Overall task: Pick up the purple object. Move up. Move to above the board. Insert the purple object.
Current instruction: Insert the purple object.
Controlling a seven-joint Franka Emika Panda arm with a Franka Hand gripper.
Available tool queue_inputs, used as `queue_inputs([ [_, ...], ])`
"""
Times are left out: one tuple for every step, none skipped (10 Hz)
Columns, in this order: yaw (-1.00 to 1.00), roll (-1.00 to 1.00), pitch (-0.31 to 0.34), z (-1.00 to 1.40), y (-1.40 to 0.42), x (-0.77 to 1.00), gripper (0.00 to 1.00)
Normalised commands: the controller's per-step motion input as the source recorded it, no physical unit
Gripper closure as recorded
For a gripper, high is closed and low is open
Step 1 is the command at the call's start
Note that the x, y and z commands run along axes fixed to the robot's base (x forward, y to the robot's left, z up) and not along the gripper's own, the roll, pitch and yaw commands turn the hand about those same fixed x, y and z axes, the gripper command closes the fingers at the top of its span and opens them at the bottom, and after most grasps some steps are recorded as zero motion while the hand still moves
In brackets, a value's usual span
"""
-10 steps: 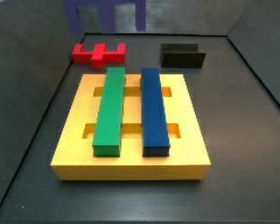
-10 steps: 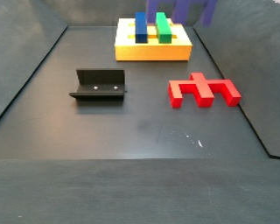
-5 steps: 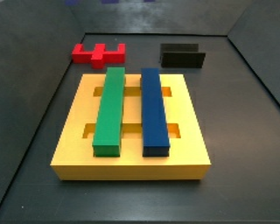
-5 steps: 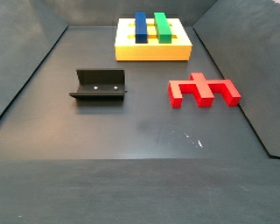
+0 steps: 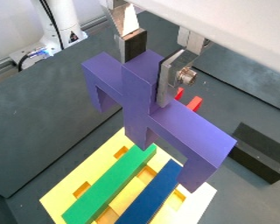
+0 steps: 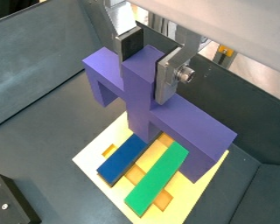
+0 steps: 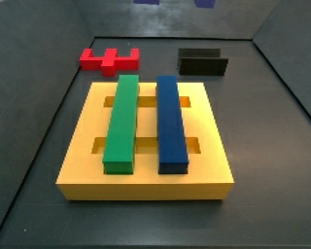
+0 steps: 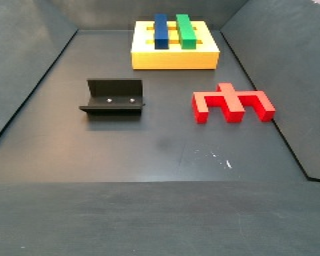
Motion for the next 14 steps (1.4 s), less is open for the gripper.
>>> queue_inputs([
  [0.00, 0.02, -0.060, -0.43, -0.51, 0.00, 1.00],
  [0.00, 0.20, -0.096, -0.65, -0.96, 0.00, 1.00],
  [0.00, 0.24, -0.124, -0.71, -1.00, 0.00, 1.00],
  [0.00, 0.23, -0.106, -0.72, -1.00, 0.00, 1.00],
  [0.00, 0.24, -0.114, -0.74, -0.91, 0.03, 1.00],
  [0.06, 0.25, -0.150, -0.70, -0.77, 0.00, 1.00],
  [0.08, 0.18, -0.190, -0.75, -0.61, 0.00, 1.00],
  [0.09, 0.11, -0.253, -0.71, -0.45, -0.05, 1.00],
  [0.11, 0.00, -0.279, -0.66, -0.27, -0.01, 1.00],
  [0.09, -0.08, -0.274, -0.58, -0.10, 0.00, 1.00],
  [0.02, -0.06, -0.176, -0.36, -0.04, 0.07, 1.00],
  [0.00, -0.02, -0.039, -0.11, 0.05, 0.05, 1.00],
  [0.01, 0.00, -0.070, -0.11, 0.00, 0.00, 1.00],
  [0.02, 0.05, -0.050, -0.04, 0.00, -0.06, 1.00],
])
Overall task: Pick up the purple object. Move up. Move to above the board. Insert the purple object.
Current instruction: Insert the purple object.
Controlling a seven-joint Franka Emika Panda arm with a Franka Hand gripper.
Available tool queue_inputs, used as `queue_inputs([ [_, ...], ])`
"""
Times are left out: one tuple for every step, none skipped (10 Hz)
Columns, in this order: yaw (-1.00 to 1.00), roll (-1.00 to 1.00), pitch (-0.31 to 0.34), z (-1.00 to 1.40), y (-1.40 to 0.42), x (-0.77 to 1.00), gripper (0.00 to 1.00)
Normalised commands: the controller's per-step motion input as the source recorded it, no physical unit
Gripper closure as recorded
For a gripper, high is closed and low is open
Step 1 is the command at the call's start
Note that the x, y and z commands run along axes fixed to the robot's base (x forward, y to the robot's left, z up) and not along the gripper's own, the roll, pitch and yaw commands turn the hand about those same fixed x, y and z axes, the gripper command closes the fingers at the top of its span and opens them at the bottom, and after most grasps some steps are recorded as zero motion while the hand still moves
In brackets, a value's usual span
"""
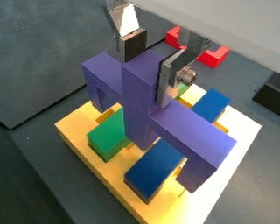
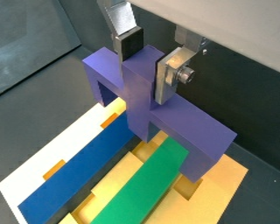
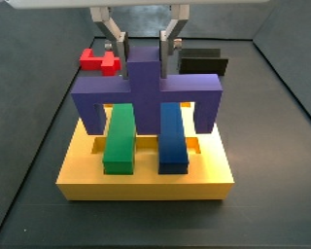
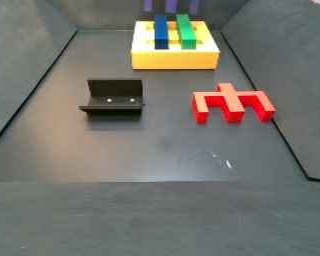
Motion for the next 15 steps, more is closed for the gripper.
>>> queue_inputs([
  [0.03, 0.10, -0.051, -0.10, 0.00, -0.03, 1.00],
  [0.05, 0.11, 0.000, -0.14, 0.00, 0.10, 1.00],
  [0.03, 0.09, 0.000, -0.21, -0.03, 0.22, 1.00],
  [0.00, 0.03, -0.006, -0.29, 0.00, 0.17, 1.00],
  [0.00, 0.03, -0.003, -0.30, 0.00, 0.17, 1.00],
  [0.00, 0.03, 0.000, -0.25, 0.00, 0.18, 1.00],
  [0.00, 0.06, -0.007, -0.26, 0.00, 0.04, 1.00],
  [0.00, 0.06, 0.000, -0.03, 0.01, -0.04, 1.00],
  [0.00, 0.05, 0.000, 0.12, 0.00, -0.06, 1.00],
  [0.03, 0.03, 0.011, 0.24, -0.06, 0.00, 1.00],
  [0.00, 0.05, 0.024, 0.24, -0.05, 0.00, 1.00],
  [0.00, 0.05, 0.019, 0.25, -0.02, -0.01, 1.00],
  [0.00, 0.08, 0.000, 0.11, 0.00, -0.15, 1.00],
  [0.00, 0.08, -0.003, 0.01, 0.00, -0.22, 1.00],
  [0.00, 0.06, -0.014, 0.00, 0.00, -0.12, 1.00],
])
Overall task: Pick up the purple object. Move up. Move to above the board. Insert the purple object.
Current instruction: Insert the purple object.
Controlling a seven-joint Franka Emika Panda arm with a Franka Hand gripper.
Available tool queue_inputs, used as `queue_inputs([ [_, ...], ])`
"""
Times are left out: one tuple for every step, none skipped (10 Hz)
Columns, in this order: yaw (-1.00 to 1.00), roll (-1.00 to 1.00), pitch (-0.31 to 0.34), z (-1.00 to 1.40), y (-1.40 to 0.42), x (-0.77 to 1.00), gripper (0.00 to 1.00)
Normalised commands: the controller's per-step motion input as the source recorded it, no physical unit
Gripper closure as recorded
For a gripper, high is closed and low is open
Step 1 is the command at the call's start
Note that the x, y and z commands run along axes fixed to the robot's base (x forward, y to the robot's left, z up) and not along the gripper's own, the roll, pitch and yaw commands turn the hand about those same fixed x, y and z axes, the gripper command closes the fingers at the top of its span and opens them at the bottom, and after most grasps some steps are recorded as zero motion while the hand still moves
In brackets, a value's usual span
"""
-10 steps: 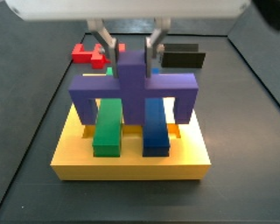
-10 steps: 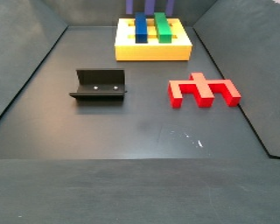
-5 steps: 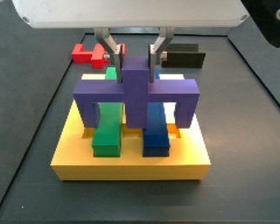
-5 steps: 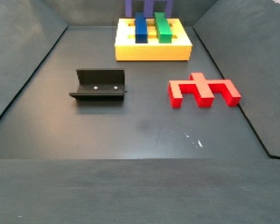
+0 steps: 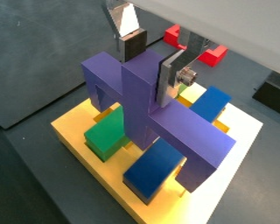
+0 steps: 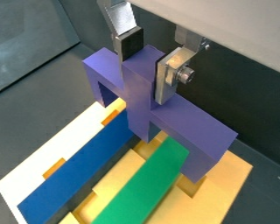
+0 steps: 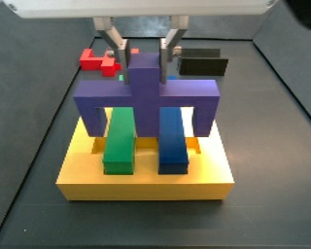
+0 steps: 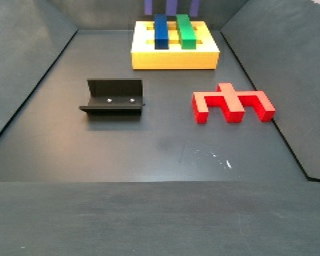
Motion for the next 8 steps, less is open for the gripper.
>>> queue_inputs([
  [0.10, 0.00, -0.009, 0.00, -0.06, 0.00, 1.00],
  [0.09, 0.00, 0.000, 0.00, -0.05, 0.09, 1.00],
  [0.05, 0.00, -0.063, -0.15, 0.00, 0.00, 1.00],
  [0.07, 0.00, -0.054, -0.09, 0.00, 0.00, 1.00],
  [0.07, 0.00, -0.090, -0.19, 0.04, 0.00, 1.00],
  [0.07, 0.00, -0.080, -0.18, 0.00, 0.00, 1.00],
  [0.11, 0.03, -0.044, -0.14, 0.00, 0.00, 1.00],
  [0.11, 0.01, -0.039, -0.12, 0.00, 0.00, 1.00],
])
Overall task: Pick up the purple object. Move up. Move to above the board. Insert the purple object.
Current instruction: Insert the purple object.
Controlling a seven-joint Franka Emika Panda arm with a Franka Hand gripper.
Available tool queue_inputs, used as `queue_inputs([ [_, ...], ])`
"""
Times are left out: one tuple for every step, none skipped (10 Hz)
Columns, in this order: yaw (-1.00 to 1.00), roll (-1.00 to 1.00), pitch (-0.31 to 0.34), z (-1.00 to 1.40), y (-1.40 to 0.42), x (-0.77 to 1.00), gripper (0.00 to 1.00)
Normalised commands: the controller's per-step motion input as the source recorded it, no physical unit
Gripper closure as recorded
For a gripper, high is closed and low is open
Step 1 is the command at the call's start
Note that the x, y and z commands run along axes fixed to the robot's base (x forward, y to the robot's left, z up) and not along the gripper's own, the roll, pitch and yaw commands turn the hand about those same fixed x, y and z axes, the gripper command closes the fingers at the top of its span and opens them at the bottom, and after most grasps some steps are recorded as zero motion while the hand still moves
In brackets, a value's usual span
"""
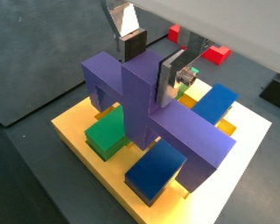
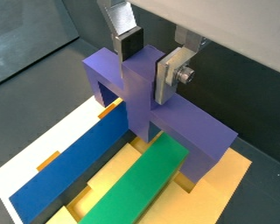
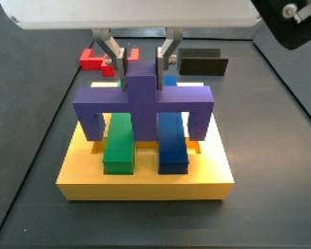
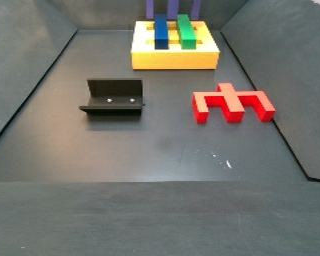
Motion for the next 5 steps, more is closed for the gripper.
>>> queue_inputs([
  [0.11, 0.01, -0.047, -0.14, 0.00, 0.00, 1.00],
  [0.13, 0.03, -0.039, -0.13, 0.00, 0.00, 1.00],
  [0.17, 0.05, -0.003, -0.09, 0.00, 0.06, 1.00],
  [0.14, 0.04, 0.000, -0.01, 0.00, 0.07, 1.00],
  [0.11, 0.01, -0.003, -0.05, 0.00, 0.00, 1.00],
])
